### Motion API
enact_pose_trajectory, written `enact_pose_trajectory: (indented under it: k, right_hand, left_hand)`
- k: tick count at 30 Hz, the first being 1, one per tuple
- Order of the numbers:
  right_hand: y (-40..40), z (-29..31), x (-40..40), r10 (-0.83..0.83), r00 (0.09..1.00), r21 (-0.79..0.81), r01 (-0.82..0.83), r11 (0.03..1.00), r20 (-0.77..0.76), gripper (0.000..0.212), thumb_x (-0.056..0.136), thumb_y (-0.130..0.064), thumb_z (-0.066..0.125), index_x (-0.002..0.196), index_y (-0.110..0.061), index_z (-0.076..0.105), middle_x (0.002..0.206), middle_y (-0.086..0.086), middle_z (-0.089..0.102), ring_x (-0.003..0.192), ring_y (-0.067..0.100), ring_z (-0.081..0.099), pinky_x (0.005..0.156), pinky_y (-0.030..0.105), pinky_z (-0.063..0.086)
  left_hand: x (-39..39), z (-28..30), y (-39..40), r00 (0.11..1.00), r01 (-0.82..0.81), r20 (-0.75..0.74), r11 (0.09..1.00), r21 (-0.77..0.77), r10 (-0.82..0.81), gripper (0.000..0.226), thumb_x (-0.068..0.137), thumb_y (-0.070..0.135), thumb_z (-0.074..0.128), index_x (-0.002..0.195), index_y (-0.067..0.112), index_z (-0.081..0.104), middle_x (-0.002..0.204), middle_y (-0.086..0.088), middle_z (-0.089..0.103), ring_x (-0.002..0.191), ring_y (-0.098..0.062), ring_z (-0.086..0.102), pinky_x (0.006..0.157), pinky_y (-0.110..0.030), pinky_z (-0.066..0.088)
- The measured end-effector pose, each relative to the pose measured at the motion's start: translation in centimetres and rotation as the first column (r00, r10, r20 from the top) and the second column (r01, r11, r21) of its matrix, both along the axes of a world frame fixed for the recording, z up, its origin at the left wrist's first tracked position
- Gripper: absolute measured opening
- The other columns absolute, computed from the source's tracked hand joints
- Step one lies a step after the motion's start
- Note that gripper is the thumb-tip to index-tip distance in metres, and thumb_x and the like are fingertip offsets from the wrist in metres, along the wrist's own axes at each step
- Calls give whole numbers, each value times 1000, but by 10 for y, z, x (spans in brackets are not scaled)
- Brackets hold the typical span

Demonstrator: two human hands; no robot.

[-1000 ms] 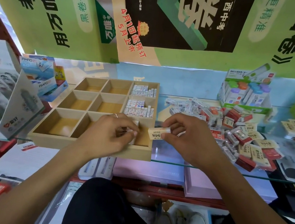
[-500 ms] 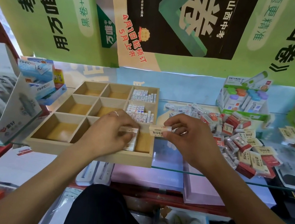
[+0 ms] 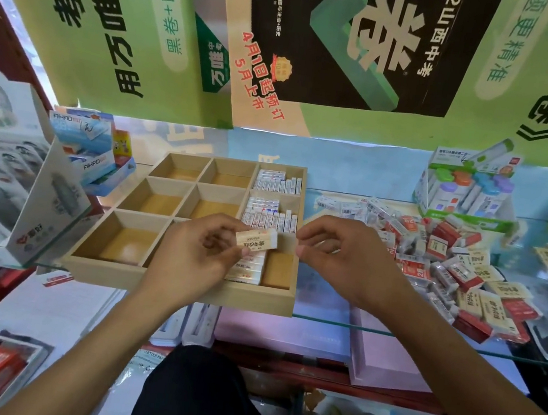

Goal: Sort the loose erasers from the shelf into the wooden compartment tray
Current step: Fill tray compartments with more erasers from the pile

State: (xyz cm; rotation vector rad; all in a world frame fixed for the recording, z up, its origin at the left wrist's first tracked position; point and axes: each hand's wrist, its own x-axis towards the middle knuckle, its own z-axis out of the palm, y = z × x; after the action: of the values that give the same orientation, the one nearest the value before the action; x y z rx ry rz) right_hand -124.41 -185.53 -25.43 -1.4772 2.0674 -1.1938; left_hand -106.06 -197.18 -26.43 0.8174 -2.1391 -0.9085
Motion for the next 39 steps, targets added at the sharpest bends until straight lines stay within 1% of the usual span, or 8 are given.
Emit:
enact_pose_trajectory:
  k: [4, 7, 12, 17, 21, 27, 35, 39]
  right_hand:
    - [-6, 2, -7, 19, 997, 109, -10, 994, -81, 8, 86, -22, 67, 93, -26, 69, 86, -17, 66, 78, -7, 59, 63, 3, 41]
    - [-11, -1, -11, 15, 997, 115, -6, 993, -82, 7, 86, -24, 67, 91, -25, 71, 86, -14, 67, 75, -9, 59, 61, 1, 39]
    - [-5, -13, -19, -8, 998, 106, 15, 994, -68, 7, 86, -23, 69, 80, -27, 67, 75, -18, 66, 68, -13, 58, 61, 2, 40]
    - [5, -18, -23, 5, 999, 80, -1, 997, -49, 16, 86, -19, 69, 76, -30, 64, 72, -16, 66, 70, -8, 61, 65, 5, 44]
    - [8, -18, -25, 13, 999, 42, -11, 999, -43, 7, 86, -18, 68, 82, -24, 69, 76, -12, 69, 72, -4, 62, 64, 8, 45]
    - [18, -13, -24, 5, 999, -12, -5, 1000, -40, 3, 86, -17, 69, 87, -18, 71, 77, -12, 68, 74, -6, 60, 64, 5, 43]
    - [29, -11, -18, 6, 999, -19, -7, 1000, -44, 6, 86, -17, 68, 84, -23, 70, 76, -14, 67, 72, -5, 61, 66, 6, 43]
    - [26, -10, -13, 11, 1000, -18, -11, 1000, -20, 6, 85, -15, 68, 85, -20, 71, 76, -12, 67, 68, -7, 59, 64, 4, 40]
  left_hand:
    - [-2, 2, -1, 997, -57, 56, 998, -7, 57, 18, 77, 12, 79, 92, 22, 73, 67, 11, 68, 71, 2, 62, 68, -6, 44]
    - [-12, 2, 2, 990, -70, 123, 997, -39, 74, 14, 77, 22, 79, 85, 31, 72, 67, 14, 68, 70, 3, 62, 63, -8, 43]
    - [-33, -1, 8, 968, -138, 196, 986, -95, 154, 9, 74, 34, 78, 74, 38, 70, 69, 19, 66, 70, 1, 62, 68, -27, 54]
    - [-41, -9, 9, 966, -183, 174, 982, -56, 190, 9, 71, 36, 79, 68, 35, 71, 67, 19, 68, 69, 0, 64, 68, -31, 56]
    - [-40, -5, 10, 968, -213, 137, 977, -3, 212, 10, 76, 31, 79, 72, 34, 71, 63, 16, 67, 66, 1, 63, 64, -26, 51]
    - [-30, 6, 15, 976, -206, -11, 939, 276, 217, 8, 79, 23, 78, 76, 20, 71, 71, 7, 73, 72, -3, 68, 70, -24, 46]
    - [-25, 6, 19, 982, -179, -10, 943, 282, 189, 17, 77, 10, 77, 68, 6, 64, 80, 9, 75, 83, -3, 70, 72, -24, 49]
    - [-23, 12, 21, 975, -206, -24, 935, 289, 223, 22, 76, 8, 79, 63, 5, 61, 64, 7, 71, 72, 5, 67, 61, -10, 43]
